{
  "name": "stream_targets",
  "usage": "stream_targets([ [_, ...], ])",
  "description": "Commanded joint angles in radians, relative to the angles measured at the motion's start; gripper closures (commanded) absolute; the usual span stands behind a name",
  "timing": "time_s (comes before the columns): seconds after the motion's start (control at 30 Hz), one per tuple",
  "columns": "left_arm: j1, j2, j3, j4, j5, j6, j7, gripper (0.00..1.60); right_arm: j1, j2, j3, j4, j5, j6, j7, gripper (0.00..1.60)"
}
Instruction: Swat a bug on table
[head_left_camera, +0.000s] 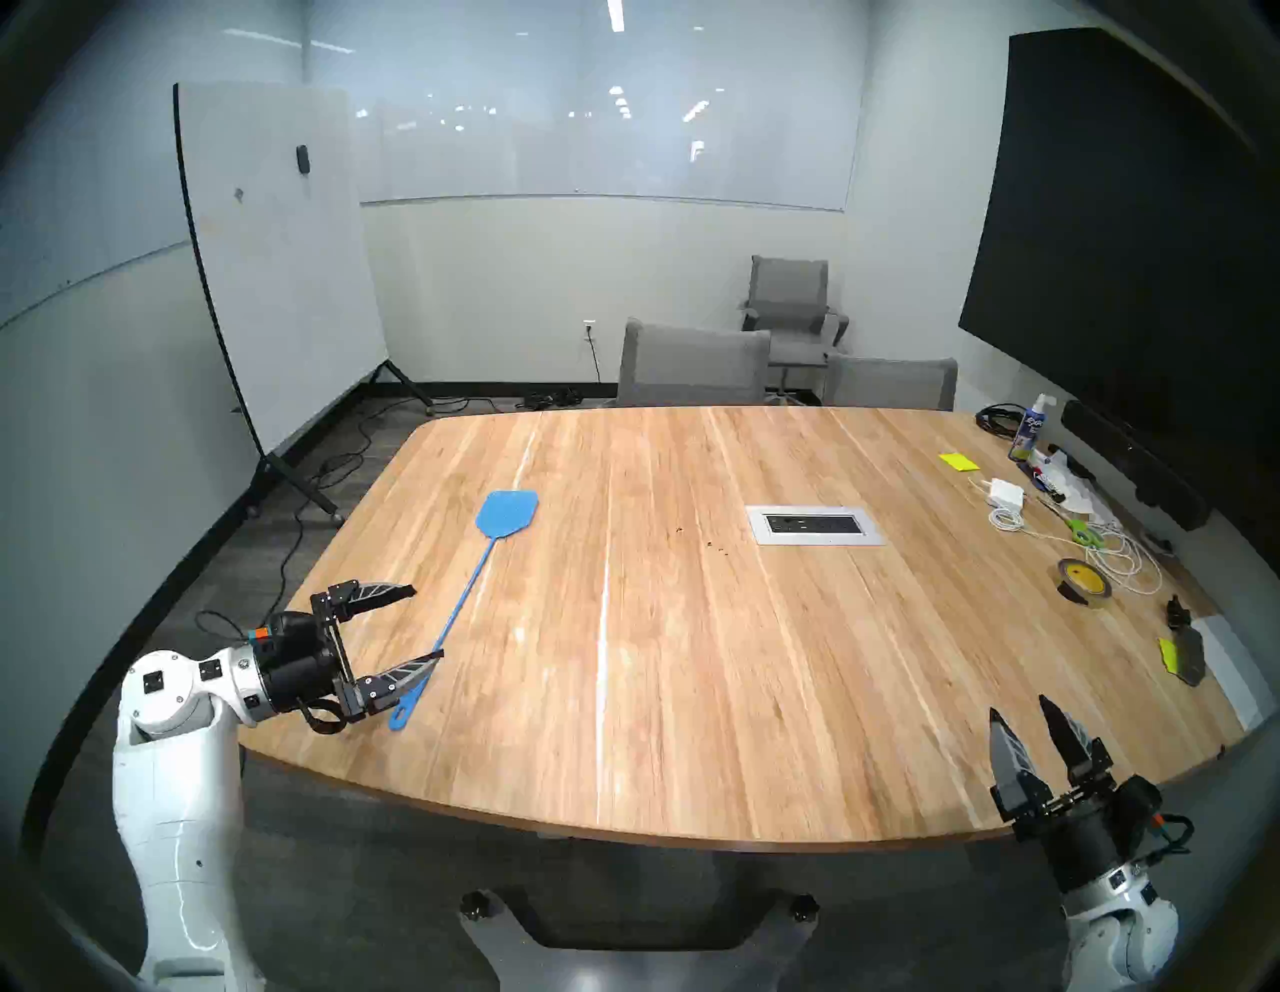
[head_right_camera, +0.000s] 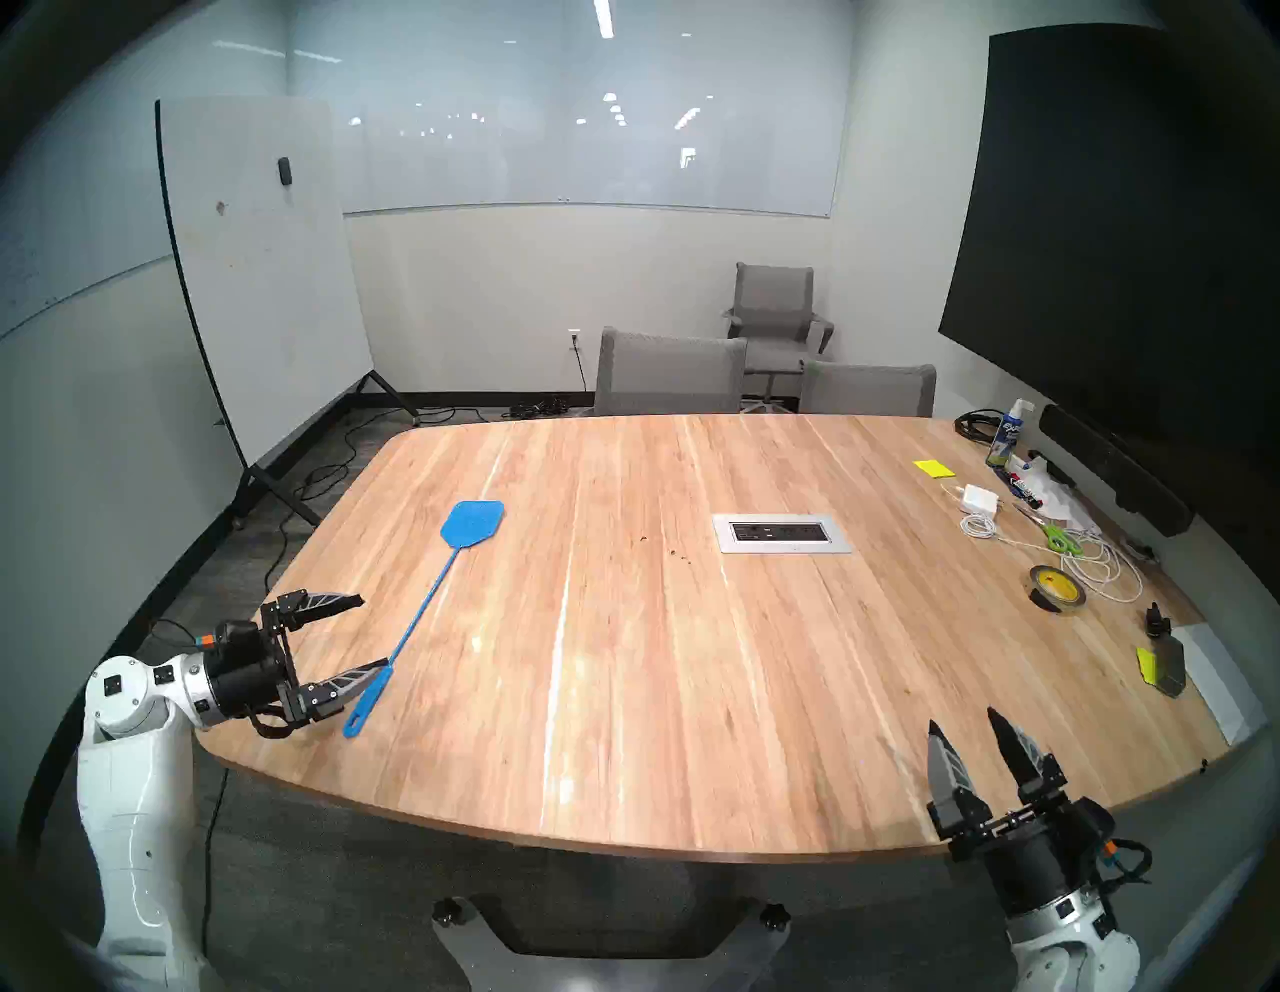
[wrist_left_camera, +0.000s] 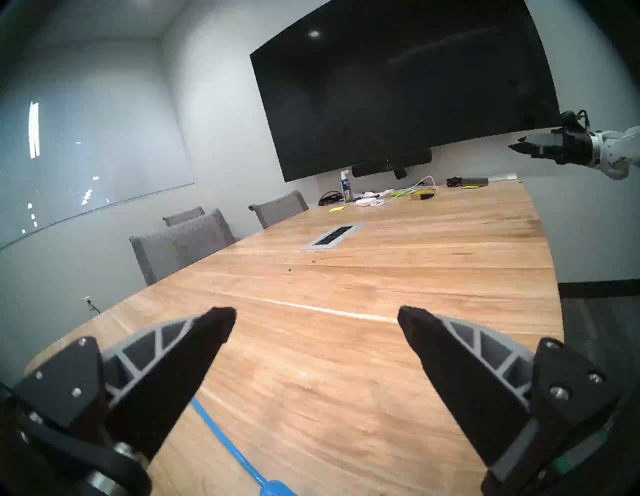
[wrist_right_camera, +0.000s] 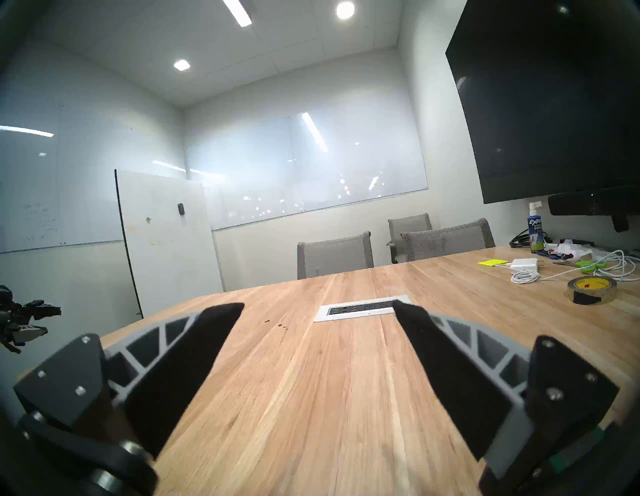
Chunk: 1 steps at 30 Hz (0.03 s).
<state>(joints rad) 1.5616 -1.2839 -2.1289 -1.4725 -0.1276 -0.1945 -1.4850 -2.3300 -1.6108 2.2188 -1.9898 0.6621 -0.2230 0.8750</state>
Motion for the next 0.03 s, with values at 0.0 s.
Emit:
stream_targets([
  [0.0,-0.008,0.003,-0.003,-0.019,-0.009,0.001,0.001,0.0,0.003,0.0,-0.002,-0.019,0.001,-0.003,0.002,0.0],
])
